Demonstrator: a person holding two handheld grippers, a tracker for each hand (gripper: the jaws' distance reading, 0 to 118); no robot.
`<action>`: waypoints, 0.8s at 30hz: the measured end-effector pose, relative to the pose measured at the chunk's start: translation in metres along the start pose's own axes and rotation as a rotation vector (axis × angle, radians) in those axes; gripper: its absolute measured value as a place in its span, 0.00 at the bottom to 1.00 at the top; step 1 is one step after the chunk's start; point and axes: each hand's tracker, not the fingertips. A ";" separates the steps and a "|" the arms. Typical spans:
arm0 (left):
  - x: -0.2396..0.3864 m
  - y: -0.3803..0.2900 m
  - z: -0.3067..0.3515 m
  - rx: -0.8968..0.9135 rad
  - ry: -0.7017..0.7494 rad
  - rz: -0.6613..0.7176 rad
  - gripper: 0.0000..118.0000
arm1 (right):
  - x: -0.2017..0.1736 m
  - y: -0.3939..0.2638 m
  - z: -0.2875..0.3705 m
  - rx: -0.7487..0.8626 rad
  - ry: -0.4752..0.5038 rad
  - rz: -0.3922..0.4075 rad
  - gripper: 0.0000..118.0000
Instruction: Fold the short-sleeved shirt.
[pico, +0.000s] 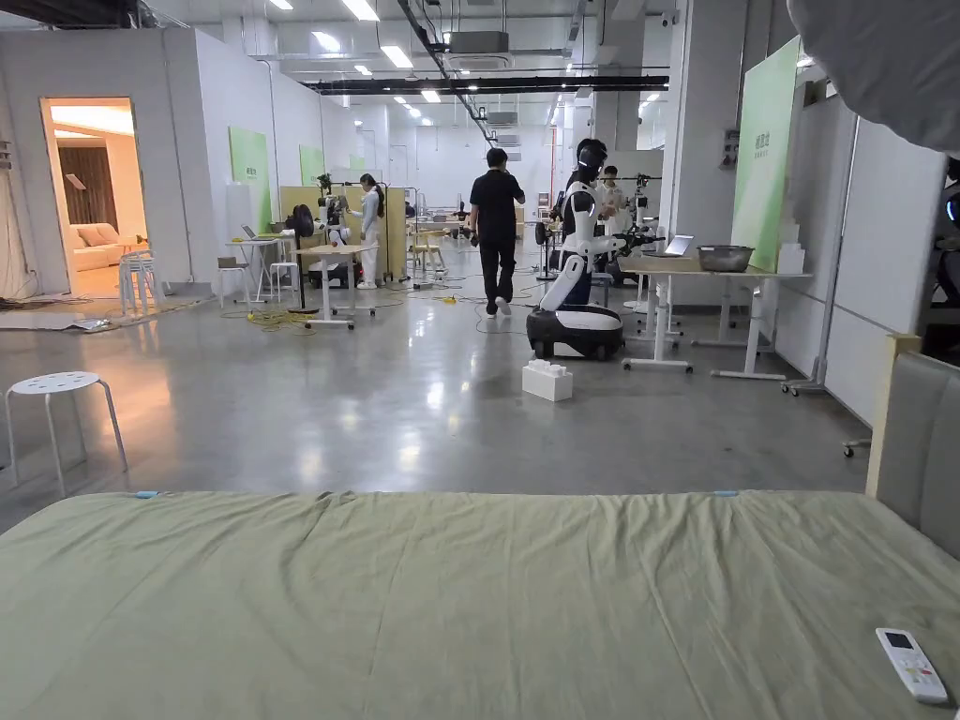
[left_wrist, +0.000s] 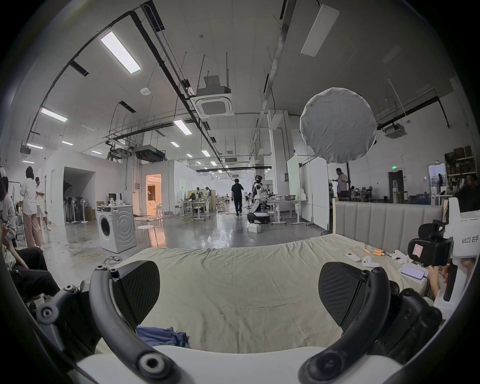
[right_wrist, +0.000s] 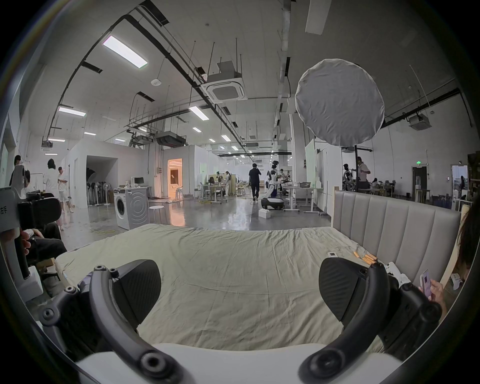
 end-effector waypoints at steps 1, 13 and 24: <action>-0.001 0.000 0.000 -0.001 0.003 -0.002 1.00 | 0.000 0.000 0.000 0.000 -0.001 0.002 1.00; -0.005 0.000 0.001 0.007 0.010 0.011 1.00 | -0.001 0.000 -0.002 -0.002 -0.016 0.009 1.00; -0.006 0.001 0.001 0.001 0.001 0.025 1.00 | 0.007 0.021 -0.002 -0.169 0.125 -0.282 1.00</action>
